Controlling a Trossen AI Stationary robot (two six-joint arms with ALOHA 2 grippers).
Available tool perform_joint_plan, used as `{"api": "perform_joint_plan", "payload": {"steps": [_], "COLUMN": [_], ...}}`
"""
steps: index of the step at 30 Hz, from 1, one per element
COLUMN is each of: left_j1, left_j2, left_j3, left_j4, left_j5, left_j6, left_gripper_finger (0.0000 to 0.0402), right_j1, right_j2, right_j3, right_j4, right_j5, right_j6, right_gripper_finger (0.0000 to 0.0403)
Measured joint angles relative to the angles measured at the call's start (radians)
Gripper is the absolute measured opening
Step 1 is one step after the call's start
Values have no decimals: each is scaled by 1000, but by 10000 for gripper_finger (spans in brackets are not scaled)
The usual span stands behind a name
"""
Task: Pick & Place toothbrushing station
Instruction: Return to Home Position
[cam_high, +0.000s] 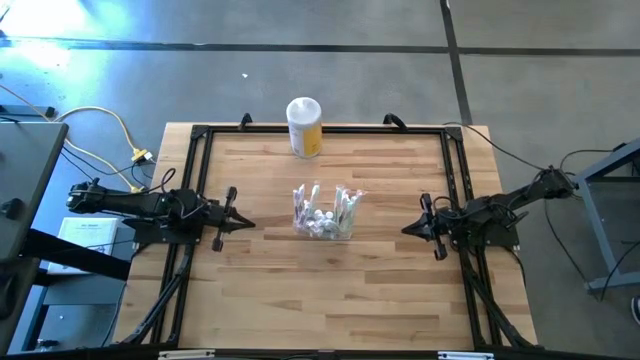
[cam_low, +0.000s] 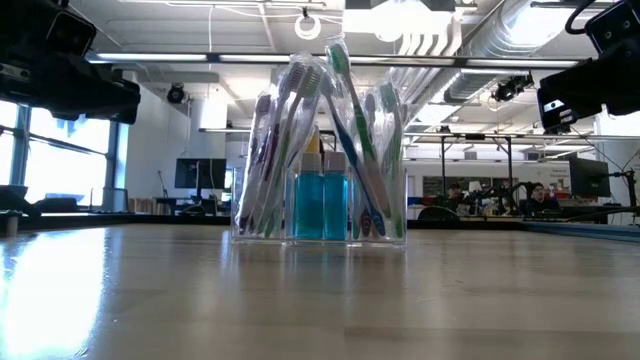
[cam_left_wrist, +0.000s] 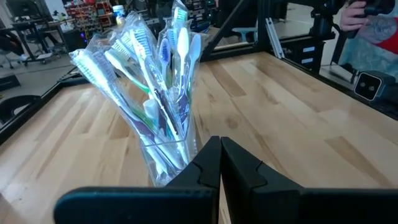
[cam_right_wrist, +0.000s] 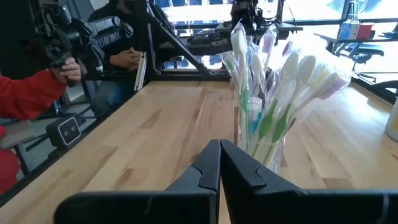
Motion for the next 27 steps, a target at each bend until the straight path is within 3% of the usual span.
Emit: {"api": "perform_joint_plan", "payload": {"steps": [8,27], "left_j1": [0,0], "left_j2": [0,0], "left_j3": [0,0], "left_j4": [0,0], "left_j5": [0,1], "left_j6": [-82,-84], "left_gripper_finger": [6,6], "right_j1": [0,0], "right_j2": [0,0], "right_j3": [0,0], "right_j4": [-1,9], "right_j5": [0,1], "right_j6": [0,1], "right_gripper_finger": [2,2]}}
